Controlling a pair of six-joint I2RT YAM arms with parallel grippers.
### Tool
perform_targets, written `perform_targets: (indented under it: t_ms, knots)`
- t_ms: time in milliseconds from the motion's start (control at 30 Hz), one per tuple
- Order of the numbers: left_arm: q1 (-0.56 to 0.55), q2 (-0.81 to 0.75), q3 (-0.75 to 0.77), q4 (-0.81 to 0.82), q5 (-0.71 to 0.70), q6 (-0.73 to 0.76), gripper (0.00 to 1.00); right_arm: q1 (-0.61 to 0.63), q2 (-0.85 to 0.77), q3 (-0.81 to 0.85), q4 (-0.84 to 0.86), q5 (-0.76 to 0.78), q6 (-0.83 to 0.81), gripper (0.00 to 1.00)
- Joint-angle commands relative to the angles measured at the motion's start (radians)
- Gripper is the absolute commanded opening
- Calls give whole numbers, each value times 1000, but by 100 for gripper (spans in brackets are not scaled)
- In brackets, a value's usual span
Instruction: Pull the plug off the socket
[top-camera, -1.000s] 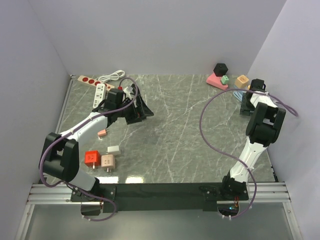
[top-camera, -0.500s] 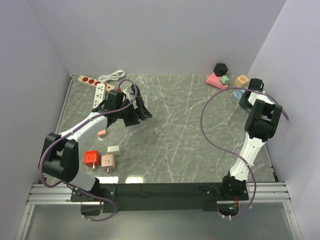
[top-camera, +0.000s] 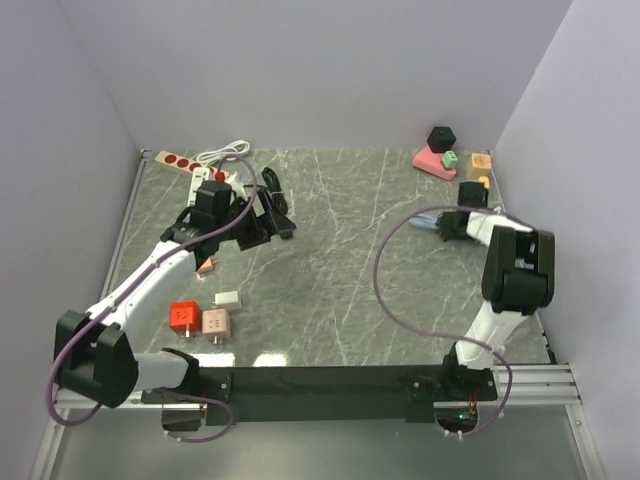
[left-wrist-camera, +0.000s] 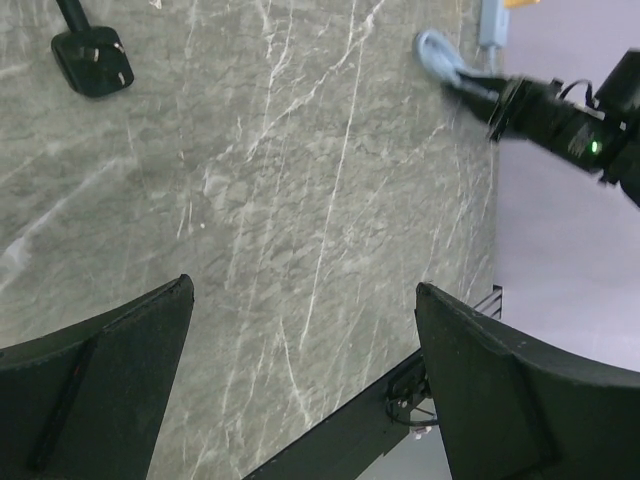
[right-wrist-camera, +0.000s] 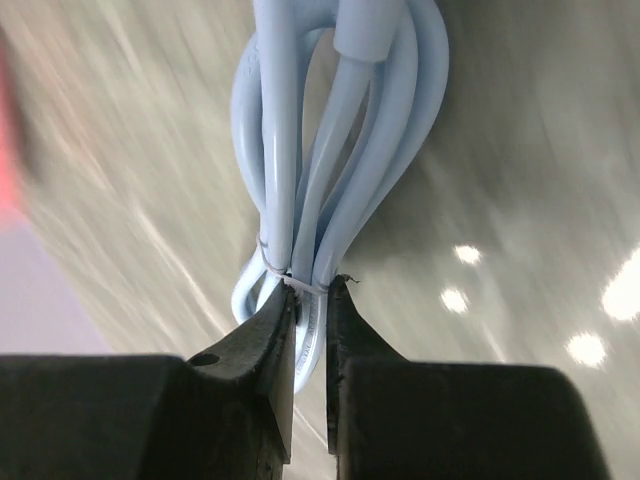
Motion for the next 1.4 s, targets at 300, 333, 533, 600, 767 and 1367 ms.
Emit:
perform_targets:
  t_ms: [300, 333, 533, 600, 767, 1367]
  knots:
    - [-3, -217, -184, -14, -65, 2, 98, 259, -588, -580, -118, -52, -175, 0]
    - [-4, -221, -193, 1, -68, -1, 98, 277, -655, -603, -149, -51, -178, 0]
    - [-4, -205, -231, 38, -55, -15, 98, 432, -937, -766, -216, -58, -123, 0]
    - [-4, -191, -242, 55, -54, -12, 98, 462, -984, -804, -215, -74, -120, 0]
    - [-4, -145, -234, 70, -42, 5, 97, 546, -873, -786, -126, -280, -325, 0]
    - [-7, -82, -205, 93, -9, 21, 98, 1038, -329, -116, -396, -373, -757, 0]
